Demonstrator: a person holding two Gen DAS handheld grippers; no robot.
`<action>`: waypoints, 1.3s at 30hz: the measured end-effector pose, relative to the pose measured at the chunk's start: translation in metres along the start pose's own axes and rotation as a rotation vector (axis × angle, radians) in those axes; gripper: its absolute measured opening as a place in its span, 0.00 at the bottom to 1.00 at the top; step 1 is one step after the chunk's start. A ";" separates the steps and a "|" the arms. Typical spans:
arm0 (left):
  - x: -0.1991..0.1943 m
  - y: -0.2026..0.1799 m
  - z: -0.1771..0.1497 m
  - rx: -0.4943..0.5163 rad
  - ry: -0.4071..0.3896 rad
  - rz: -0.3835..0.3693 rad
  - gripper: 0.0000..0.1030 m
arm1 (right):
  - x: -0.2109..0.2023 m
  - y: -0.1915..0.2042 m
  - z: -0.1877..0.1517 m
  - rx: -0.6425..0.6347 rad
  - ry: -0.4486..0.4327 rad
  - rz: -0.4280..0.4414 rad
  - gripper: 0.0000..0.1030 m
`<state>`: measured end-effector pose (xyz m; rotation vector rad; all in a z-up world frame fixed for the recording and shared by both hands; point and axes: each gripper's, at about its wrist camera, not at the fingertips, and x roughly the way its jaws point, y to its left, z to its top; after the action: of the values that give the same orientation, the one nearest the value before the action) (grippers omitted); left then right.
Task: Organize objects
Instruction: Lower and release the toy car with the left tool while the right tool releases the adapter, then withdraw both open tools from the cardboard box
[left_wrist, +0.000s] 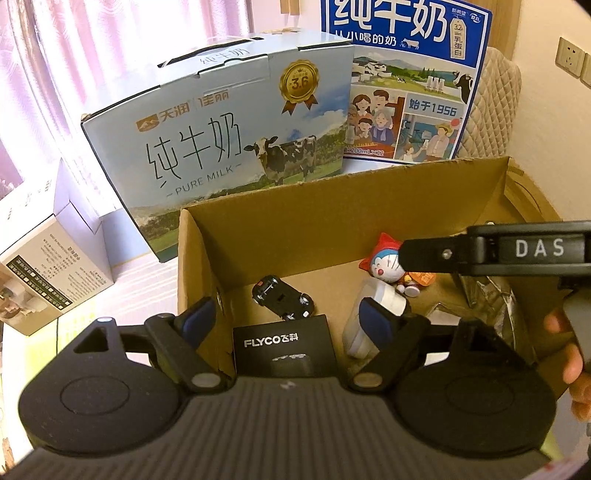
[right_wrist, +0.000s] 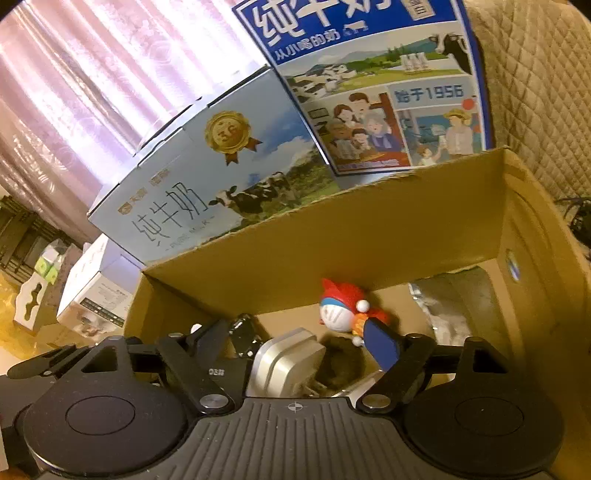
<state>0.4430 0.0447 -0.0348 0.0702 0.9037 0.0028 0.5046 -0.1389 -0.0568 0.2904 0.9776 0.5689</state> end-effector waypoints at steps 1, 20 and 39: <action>-0.001 0.000 -0.001 -0.001 0.000 0.000 0.81 | -0.002 -0.001 0.000 0.004 0.001 -0.006 0.79; -0.043 -0.013 -0.010 -0.034 -0.022 0.002 0.88 | -0.079 -0.019 -0.021 -0.011 -0.083 -0.072 0.86; -0.141 -0.034 -0.066 -0.145 -0.084 0.030 0.96 | -0.162 0.002 -0.089 -0.208 -0.148 -0.086 0.87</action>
<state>0.3029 0.0106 0.0331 -0.0513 0.8161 0.0926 0.3593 -0.2322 0.0097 0.1026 0.7775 0.5574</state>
